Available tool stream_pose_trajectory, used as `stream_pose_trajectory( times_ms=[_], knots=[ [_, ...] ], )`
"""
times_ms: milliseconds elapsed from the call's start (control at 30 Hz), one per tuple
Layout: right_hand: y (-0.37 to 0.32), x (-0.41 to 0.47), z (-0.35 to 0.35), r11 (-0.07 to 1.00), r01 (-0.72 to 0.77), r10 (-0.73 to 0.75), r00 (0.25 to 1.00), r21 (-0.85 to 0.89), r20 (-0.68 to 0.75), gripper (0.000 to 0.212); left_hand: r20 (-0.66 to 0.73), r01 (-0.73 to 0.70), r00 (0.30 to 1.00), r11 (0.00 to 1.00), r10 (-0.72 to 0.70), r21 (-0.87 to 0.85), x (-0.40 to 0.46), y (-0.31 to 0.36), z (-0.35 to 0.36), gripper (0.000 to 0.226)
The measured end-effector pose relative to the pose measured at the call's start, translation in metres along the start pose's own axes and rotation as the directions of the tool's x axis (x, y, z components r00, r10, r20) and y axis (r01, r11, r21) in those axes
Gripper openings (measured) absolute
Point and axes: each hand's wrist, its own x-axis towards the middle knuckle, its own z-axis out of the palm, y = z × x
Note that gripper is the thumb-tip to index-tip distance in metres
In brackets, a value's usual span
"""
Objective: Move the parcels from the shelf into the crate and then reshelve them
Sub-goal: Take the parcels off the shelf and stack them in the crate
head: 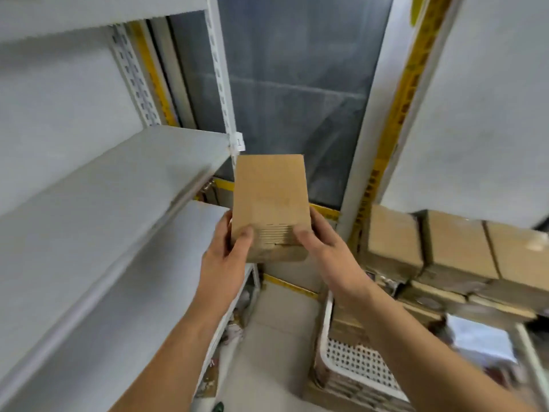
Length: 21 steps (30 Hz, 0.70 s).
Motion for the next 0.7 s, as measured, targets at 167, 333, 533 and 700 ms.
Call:
stream_pose_trajectory(
  times_ms=[167, 333, 533, 700],
  knots=[
    [0.012, -0.019, -0.081, 0.997, -0.045, 0.028, 0.966, -0.063, -0.258, 0.057, 0.279, 0.002, 0.96, 1.0, -0.001, 0.0, 0.025, -0.007, 0.095, 0.046],
    [0.024, -0.039, -0.15, 0.993, -0.079, 0.034, 0.903, -0.086, -0.429, 0.056, 0.464, 0.005, 0.886, 1.0, -0.005, 0.002, 0.03, -0.001, 0.179, 0.048],
    [0.032, -0.04, -0.234, 0.99, -0.121, 0.07, 0.856, -0.067, -0.512, 0.046, 0.574, 0.026, 0.817, 0.998, -0.059, 0.065, 0.033, 0.012, 0.269, 0.033],
    [0.036, -0.038, -0.305, 0.995, -0.099, 0.064, 0.821, -0.031, -0.568, 0.037, 0.611, 0.043, 0.786, 0.995, -0.091, 0.092, 0.033, 0.021, 0.346, 0.075]
  ],
)
